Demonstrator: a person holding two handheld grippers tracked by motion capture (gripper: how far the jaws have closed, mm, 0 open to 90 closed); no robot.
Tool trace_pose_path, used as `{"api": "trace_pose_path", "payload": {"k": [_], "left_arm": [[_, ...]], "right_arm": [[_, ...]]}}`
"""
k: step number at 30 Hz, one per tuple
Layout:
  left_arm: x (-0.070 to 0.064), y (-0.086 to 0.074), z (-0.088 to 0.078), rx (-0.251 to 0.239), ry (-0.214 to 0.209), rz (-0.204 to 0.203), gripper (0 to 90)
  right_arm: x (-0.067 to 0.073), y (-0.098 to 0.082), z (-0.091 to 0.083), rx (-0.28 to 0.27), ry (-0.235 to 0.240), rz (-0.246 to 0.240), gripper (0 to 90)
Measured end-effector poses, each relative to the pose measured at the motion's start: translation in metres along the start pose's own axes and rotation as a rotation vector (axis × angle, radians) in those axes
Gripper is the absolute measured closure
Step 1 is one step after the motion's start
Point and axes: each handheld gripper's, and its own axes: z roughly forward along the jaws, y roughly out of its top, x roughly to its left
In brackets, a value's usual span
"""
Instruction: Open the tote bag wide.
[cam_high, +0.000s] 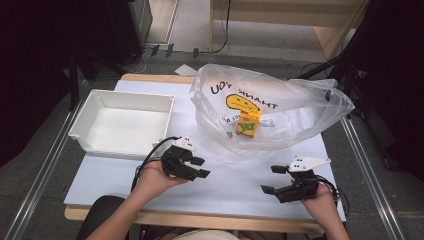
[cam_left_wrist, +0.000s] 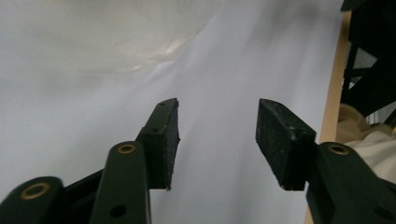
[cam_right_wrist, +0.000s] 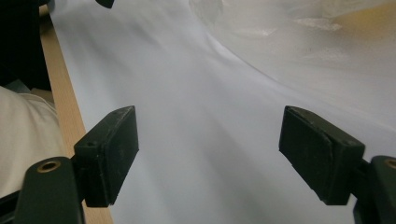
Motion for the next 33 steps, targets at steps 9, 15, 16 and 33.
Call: {"api": "trace_pose_path", "payload": {"k": [9, 15, 16, 33], "left_arm": [[0.005, 0.001, -0.001, -0.022, -0.033, -0.042, 44.0], [0.007, 0.0, -0.004, -0.04, -0.018, -0.052, 41.3], [0.007, 0.0, -0.004, -0.04, -0.018, -0.052, 41.2], [0.012, -0.001, -0.007, -0.044, -0.022, -0.075, 41.0]], "right_arm": [[0.005, 0.002, -0.005, -0.024, -0.003, -0.001, 19.7], [0.0, 0.001, -0.008, 0.001, -0.001, 0.028, 20.9], [-0.001, 0.001, -0.008, 0.002, -0.007, 0.031, 20.9], [-0.01, -0.003, -0.019, -0.011, -0.001, 0.043, 23.3]]}}
